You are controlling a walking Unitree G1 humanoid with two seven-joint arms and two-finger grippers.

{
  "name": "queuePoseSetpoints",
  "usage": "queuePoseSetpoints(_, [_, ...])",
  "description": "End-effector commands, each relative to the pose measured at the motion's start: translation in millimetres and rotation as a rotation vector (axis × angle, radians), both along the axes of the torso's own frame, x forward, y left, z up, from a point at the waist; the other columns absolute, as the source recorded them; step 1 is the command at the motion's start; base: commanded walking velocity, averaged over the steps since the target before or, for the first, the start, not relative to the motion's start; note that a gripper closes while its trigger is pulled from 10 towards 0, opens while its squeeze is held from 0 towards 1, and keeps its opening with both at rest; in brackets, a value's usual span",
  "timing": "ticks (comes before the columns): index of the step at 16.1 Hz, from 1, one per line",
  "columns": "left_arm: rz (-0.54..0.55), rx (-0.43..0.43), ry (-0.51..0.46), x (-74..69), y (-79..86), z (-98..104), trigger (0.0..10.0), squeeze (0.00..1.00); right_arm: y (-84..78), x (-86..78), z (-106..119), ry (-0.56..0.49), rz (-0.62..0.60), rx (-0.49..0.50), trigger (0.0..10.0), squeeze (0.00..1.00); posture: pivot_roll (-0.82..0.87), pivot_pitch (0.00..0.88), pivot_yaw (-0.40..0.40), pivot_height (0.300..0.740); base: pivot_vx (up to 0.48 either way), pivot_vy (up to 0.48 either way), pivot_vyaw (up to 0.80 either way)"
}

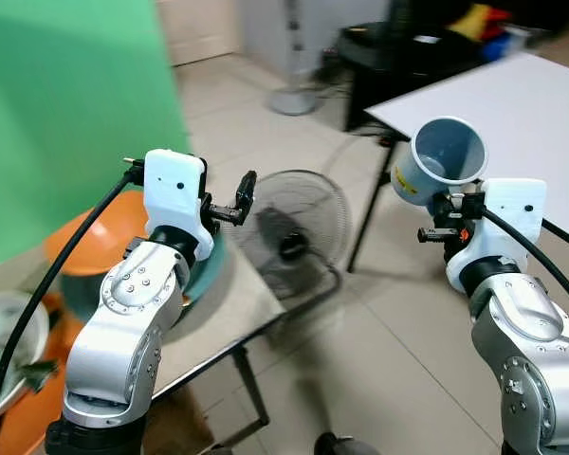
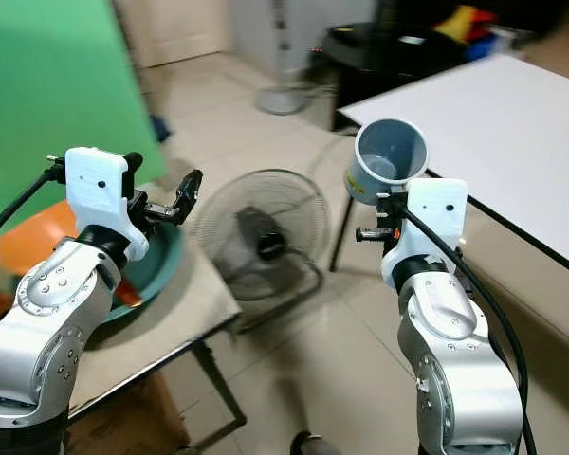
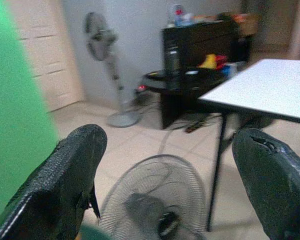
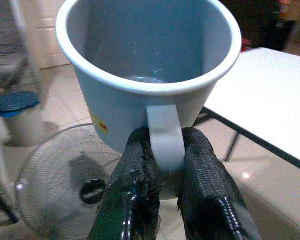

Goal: Setting the table

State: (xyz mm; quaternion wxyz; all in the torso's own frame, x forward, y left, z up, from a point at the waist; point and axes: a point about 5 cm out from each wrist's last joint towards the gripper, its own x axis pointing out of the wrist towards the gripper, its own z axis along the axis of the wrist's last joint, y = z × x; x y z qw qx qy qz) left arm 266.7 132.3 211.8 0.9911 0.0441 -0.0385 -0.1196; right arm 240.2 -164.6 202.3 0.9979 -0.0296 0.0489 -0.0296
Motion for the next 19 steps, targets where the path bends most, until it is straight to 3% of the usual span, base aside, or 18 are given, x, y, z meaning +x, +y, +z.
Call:
queuePoseSetpoints(1, [-0.014,-0.004,-0.003,1.4,-0.6,0.6,10.0,0.0,-2.5,-3.5,5.6,-0.031,-0.014,0.007,10.0,0.0,0.03,0.0,0.046,0.74,0.0,0.0,-0.8])
queuePoseSetpoints(9, [-0.002,-0.016,0.011,3.5,2.2,-2.9,10.0,0.0,-2.2,-1.5,7.7,-0.034,-0.007,-0.001,10.0,0.0,0.02,0.0,0.048,0.74,0.068,0.0,-0.78])
queuePoseSetpoints(19, [0.022,-0.016,0.034,4.9,9.0,-9.2,10.0,0.0,3.0,7.2,4.2,-0.009,0.021,-0.009,10.0,0.0,0.02,0.0,0.043,0.74,0.407,0.0,0.0])
